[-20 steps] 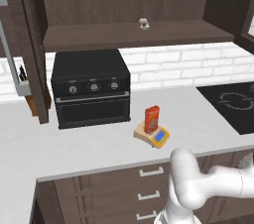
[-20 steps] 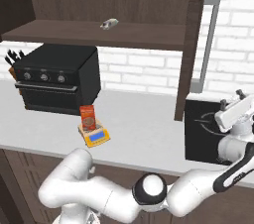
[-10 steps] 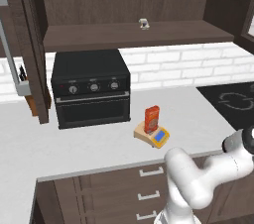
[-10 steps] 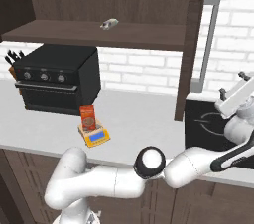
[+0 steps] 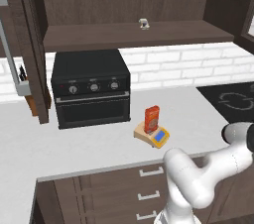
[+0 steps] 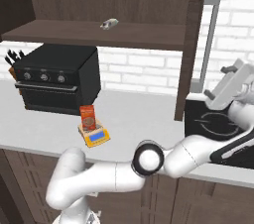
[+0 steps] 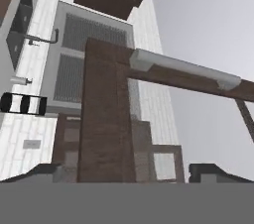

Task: Pick the boxed food and place it on the digital scale for weighing, and close the cabinet.

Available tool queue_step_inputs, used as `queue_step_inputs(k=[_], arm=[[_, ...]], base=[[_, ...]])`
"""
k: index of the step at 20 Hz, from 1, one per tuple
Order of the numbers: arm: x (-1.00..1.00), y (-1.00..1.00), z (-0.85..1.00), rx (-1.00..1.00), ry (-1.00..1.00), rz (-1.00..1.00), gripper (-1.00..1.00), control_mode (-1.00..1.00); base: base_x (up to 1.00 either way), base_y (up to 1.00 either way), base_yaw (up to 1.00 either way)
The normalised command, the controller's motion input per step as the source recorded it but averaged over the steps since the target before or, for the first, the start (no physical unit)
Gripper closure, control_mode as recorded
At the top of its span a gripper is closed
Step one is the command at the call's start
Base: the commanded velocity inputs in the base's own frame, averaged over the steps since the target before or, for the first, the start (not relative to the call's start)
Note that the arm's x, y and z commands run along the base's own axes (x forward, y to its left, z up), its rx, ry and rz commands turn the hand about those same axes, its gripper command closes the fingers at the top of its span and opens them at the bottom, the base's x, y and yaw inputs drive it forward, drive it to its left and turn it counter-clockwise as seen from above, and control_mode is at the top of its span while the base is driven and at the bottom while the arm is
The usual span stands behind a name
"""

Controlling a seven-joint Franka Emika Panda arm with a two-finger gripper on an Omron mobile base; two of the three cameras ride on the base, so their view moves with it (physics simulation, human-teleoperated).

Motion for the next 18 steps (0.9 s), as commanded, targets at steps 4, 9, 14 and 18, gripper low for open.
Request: queue_step_inputs(k=[4, 9, 14, 18], arm=[[-0.90, 1.00, 0.22, -0.46, -0.39, 0.00, -1.00, -1.00], [-0.68, 1.00, 0.05, -0.31, -0.13, -0.06, -1.00, -1.00], [-0.07, 1.00, 0.00, -0.09, 0.10, -0.27, -1.00, -1.00], [0.22, 1.00, 0.00, -0.03, 0.19, -0.31, -1.00, -1.00]], base=[[0.00, 0.00, 0.00], [0.00, 0.00, 0.00], [0.00, 0.00, 0.00], [0.00, 0.00, 0.00]])
